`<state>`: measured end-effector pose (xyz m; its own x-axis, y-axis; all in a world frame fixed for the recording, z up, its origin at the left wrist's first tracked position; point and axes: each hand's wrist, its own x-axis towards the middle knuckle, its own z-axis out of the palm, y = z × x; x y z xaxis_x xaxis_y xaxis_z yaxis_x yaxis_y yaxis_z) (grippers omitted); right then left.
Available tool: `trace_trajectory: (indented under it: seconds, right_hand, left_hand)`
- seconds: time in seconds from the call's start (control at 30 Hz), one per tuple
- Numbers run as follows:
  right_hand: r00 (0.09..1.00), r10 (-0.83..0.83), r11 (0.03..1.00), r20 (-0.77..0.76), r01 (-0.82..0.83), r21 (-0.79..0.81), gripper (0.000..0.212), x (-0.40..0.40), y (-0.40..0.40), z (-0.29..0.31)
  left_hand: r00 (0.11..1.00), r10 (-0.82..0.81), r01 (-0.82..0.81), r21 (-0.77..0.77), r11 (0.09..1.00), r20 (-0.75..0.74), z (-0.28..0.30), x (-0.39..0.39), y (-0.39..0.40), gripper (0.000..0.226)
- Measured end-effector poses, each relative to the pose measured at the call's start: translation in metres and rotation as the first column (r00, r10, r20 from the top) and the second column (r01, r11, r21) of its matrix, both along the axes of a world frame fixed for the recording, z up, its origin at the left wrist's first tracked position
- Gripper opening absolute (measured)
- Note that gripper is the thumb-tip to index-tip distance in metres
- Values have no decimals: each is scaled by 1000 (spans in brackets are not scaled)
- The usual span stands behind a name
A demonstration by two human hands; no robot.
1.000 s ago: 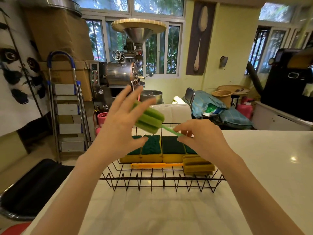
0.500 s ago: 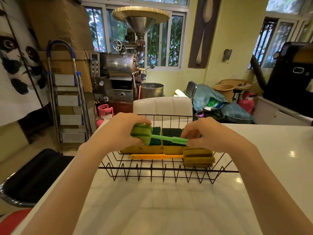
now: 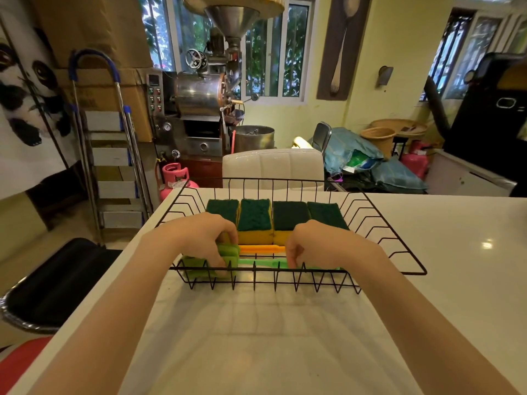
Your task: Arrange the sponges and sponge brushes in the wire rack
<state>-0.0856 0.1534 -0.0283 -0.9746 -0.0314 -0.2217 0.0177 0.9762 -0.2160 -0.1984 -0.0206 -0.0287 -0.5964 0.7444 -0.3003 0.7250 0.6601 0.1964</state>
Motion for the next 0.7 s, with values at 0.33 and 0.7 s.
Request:
trace_trajectory:
  seconds: [0.33, 0.7]
  right_hand:
    - [993, -47, 998, 105, 52, -42, 28, 1, 5, -2]
    - [986, -77, 973, -148, 42, -227, 40, 11, 13, 23]
  left_hand:
    - [999, -18, 20, -54, 998, 37, -5, 0, 5, 52]
    - [986, -22, -3, 151, 989, 165, 11, -2, -3, 42]
